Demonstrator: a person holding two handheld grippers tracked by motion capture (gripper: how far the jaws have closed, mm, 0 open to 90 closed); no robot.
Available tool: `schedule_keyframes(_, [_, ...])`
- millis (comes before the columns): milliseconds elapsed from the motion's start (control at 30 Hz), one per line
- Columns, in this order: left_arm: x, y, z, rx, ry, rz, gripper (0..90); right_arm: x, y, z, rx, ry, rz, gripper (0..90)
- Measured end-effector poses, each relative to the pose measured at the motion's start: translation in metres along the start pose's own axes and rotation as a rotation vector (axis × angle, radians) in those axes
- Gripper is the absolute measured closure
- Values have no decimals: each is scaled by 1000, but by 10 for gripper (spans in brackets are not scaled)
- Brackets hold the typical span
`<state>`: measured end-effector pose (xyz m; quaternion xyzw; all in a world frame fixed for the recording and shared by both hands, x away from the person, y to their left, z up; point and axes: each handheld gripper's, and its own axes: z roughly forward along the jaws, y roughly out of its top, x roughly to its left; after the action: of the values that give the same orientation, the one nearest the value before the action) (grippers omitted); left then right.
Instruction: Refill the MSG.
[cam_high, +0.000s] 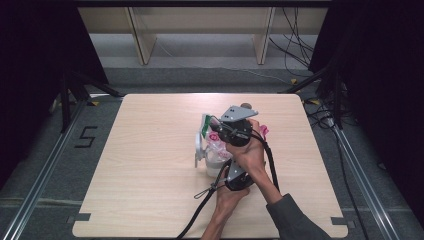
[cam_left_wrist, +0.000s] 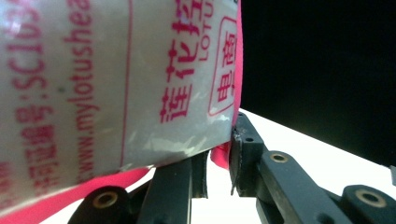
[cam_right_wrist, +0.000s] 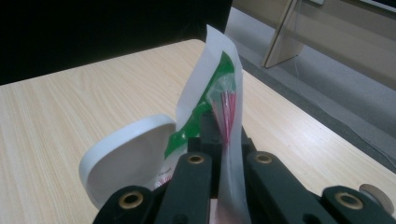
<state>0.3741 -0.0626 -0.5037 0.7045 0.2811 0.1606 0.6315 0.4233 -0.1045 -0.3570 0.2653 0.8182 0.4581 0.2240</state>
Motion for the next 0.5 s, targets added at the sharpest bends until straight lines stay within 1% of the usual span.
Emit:
schedule_keyframes(33, [0, 0, 0, -1, 0, -1, 785, -1, 0, 1, 1, 2, -26, 900])
schedule_keyframes(67, [0, 0, 0, -1, 0, -1, 785, -1, 0, 1, 4, 3, -25, 900])
schedule_keyframes(100, [0, 0, 0, -2, 1, 0, 785, -1, 0, 1, 3, -1, -8, 900])
schedule_keyframes(167, [0, 0, 0, -4, 1, 1, 785, -2, 1, 0, 5, 5, -4, 900])
schedule_keyframes(233, [0, 0, -1, -3, -1, 1, 785, -1, 0, 1, -5, 3, -17, 900])
schedule_keyframes(300, [0, 0, -1, -3, 0, 1, 785, -1, 1, 1, 1, 2, -21, 900])
schedule_keyframes(333, [0, 0, 0, -14, 4, -1, 785, -1, 1, 0, 4, 5, -9, 900])
schedule_keyframes(367, [0, 0, 0, -12, 4, -1, 785, 0, 1, -1, 8, 5, 2, 900])
schedule_keyframes(500, [-1, 0, 0, -11, 4, -2, 785, 0, 1, 0, -2, 1, 3, 900])
